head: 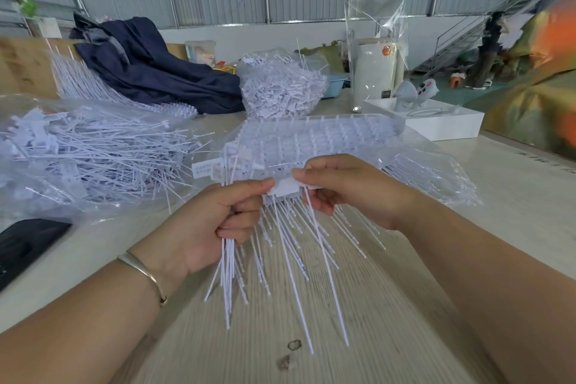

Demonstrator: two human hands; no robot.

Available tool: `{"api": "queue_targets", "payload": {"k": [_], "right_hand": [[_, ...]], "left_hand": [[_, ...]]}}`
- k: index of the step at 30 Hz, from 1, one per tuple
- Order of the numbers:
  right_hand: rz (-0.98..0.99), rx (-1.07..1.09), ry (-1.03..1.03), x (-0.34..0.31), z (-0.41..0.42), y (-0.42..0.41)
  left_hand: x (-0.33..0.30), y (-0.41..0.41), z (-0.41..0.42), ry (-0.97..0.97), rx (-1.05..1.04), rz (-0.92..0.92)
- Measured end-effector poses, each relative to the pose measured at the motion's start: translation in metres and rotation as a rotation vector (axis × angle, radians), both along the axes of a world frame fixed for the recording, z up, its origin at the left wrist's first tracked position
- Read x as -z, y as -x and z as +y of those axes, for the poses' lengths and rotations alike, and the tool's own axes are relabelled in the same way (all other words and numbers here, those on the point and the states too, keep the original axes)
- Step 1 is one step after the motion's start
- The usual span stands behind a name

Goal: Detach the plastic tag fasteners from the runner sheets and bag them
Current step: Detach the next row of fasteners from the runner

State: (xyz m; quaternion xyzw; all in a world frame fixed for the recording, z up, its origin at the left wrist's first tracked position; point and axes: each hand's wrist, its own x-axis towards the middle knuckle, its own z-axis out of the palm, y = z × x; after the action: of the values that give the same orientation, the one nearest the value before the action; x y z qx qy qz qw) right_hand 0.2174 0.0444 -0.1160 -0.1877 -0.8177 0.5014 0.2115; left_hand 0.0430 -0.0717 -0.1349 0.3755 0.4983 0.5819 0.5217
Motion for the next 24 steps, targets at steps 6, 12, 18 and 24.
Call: {"api": "queue_targets", "payload": {"k": [6,12,18,24], "right_hand": [[0.099,-0.020,0.054,0.0006,0.0050,-0.0023],[0.321,-0.297,0.452,0.0025,0.0012,0.0017],[0.323,-0.608,0.623,0.0048,-0.0028,0.0063],[0.377,-0.545,0.627,0.0036,0.0039,0.0043]], "left_hand": [[-0.0004,0.0029,-0.0008,-0.024,0.003,-0.055],[-0.0041,0.0009,-0.0050,-0.118,0.159,-0.151],[-0.0041,-0.0036,-0.0055,-0.161,0.280,-0.320],[-0.0034,-0.0047,-0.0051,-0.148,0.361,-0.346]]}}
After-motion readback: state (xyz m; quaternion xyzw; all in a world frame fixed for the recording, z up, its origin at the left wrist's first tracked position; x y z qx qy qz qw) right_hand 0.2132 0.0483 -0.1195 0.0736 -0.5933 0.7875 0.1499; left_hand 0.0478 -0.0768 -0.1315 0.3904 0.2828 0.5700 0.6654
